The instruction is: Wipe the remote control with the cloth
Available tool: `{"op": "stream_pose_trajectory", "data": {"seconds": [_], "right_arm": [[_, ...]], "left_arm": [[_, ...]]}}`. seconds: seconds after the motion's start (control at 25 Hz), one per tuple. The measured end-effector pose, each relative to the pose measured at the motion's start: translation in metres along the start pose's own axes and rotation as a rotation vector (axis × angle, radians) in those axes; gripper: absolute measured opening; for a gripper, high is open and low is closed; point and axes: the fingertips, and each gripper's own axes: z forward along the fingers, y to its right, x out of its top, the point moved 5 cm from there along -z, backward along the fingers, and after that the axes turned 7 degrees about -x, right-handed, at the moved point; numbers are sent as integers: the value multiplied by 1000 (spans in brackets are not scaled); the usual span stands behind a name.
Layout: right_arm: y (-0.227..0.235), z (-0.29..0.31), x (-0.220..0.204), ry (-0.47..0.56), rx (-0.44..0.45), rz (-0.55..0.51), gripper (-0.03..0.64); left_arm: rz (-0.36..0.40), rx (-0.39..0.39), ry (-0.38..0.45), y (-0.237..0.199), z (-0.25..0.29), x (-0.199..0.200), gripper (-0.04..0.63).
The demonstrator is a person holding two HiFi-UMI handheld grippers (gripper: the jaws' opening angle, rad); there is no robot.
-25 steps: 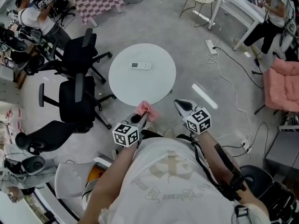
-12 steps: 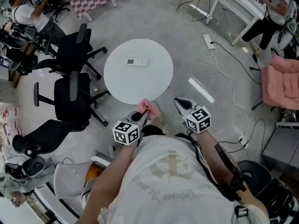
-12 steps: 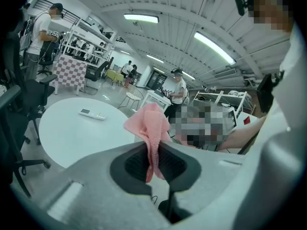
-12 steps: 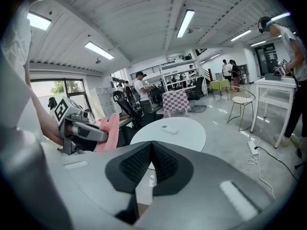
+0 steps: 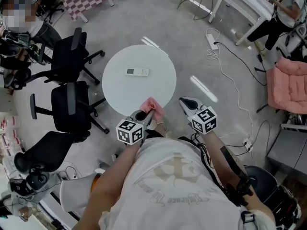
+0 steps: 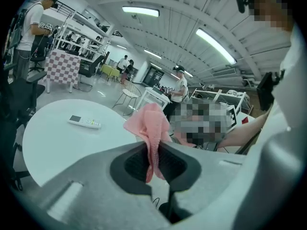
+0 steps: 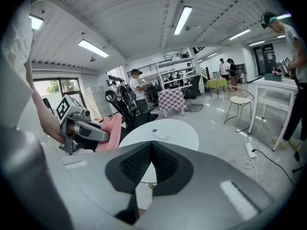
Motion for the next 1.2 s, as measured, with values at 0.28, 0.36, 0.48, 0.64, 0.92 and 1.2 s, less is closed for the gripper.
{"op": "stream_pose_trajectory", "data": {"seconds": [0.28, 0.36, 0.48, 0.64, 0.92, 1.2], "right_arm": [[14, 50, 36, -29, 5, -16, 8], [16, 66, 45, -42, 7, -29, 8], [17, 87, 54, -65, 18, -63, 8], [17, 110, 63, -93, 50, -113, 8], [14, 142, 57, -181, 121, -163, 8], [28, 170, 37, -299, 221, -299, 8]], "left_arm": [[-6, -11, -16, -49, 13, 39, 21], [-14, -12, -12, -65, 13, 46, 21], [-36, -10, -4, -84, 15, 52, 21], [-60, 2, 7, -102, 18, 59, 21], [-135, 59, 30, -114, 11, 55, 21], [-226, 171, 51, -122, 20, 46, 21]]}}
